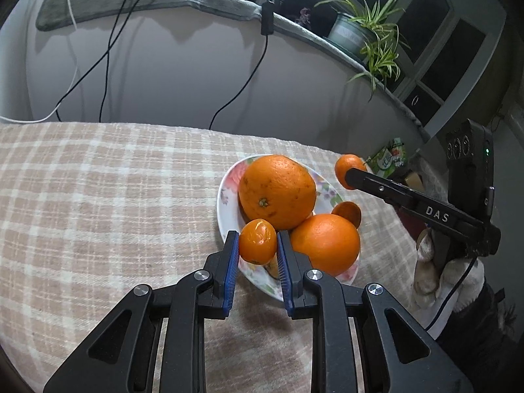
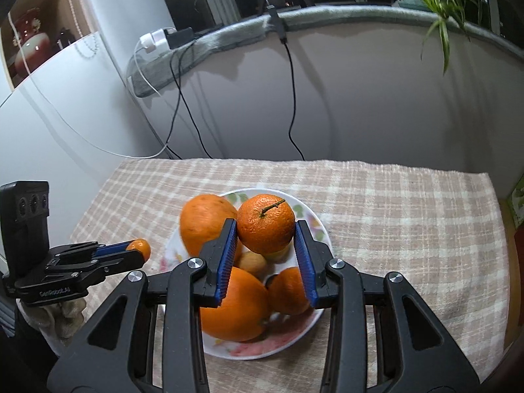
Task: Organize fruits
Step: 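Carry the tangerine in the left gripper while the right carries another tangerine to the plate, then lower both tangerines onto the plate and open both grippers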
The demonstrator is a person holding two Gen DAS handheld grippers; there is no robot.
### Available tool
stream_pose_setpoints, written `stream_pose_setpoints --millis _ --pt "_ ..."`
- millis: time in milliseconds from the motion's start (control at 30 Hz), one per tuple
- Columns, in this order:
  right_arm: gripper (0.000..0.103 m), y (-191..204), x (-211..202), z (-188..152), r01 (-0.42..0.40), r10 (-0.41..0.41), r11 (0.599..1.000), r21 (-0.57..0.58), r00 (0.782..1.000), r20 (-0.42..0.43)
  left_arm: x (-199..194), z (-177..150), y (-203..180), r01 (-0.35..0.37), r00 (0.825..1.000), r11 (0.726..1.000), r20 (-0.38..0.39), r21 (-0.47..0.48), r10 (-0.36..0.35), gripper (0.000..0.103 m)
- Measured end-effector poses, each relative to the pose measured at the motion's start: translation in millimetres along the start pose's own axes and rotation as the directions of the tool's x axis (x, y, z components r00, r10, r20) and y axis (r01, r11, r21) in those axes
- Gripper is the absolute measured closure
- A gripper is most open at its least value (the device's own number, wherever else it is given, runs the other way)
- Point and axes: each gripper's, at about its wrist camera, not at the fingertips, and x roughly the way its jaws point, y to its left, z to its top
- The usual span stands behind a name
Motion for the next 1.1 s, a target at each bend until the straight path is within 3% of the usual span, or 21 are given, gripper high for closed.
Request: stream_pose_setpoints --millis 433,1100 --pt "0.066 -9.8 13.1 -3.9 0.010 -0.010 1.000 0.012 1.000 -0.024 8.6 -1.2 -14.2 -0.072 0.997 0.994 -0.002 0.077 0.073 0.082" --pt "0.065 -6.1 17.4 -5.8 0.013 -0.014 1.000 -0.005 0.999 -0.037 7.1 -0.9 -22.6 -0.099 0.995 0.988 0.016 0.122 0.098 0.081"
